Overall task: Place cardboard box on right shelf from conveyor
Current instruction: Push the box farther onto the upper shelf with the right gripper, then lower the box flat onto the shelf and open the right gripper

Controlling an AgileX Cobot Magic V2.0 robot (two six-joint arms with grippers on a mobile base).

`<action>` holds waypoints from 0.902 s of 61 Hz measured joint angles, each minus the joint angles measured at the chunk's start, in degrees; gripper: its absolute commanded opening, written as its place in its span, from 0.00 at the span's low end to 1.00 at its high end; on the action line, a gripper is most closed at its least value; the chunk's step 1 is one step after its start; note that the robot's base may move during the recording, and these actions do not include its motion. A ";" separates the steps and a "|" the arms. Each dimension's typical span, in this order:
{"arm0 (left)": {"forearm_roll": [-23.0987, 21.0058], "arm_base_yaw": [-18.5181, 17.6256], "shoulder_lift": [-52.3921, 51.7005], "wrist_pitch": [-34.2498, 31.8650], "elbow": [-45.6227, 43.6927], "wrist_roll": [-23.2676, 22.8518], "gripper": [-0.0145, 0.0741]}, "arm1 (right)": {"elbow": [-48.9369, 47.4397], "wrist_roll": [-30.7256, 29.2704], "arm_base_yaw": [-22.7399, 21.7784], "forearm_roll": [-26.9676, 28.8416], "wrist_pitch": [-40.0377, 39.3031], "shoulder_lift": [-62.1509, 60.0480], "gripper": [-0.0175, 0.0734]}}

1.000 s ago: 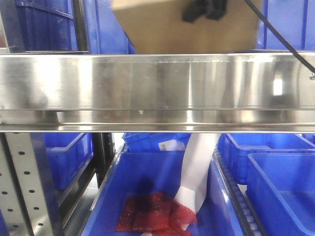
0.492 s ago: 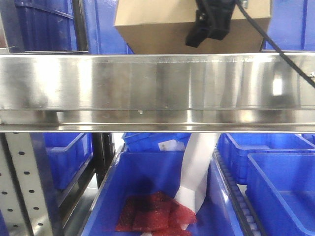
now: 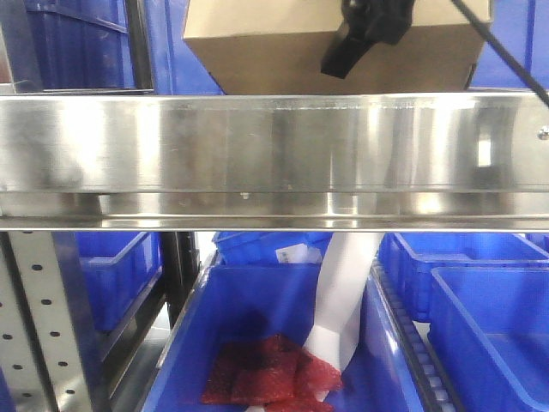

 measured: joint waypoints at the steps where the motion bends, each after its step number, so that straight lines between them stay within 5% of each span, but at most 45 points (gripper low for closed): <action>1: 0.00 0.00 0.00 0.00 0.00 0.00 0.03 | 0.00 0.00 0.00 0.09 0.15 -0.17 0.83; 55: 0.00 0.00 0.00 0.00 0.00 0.00 0.03 | 0.31 0.00 0.26 -3.64 -2.85 -10.86 0.83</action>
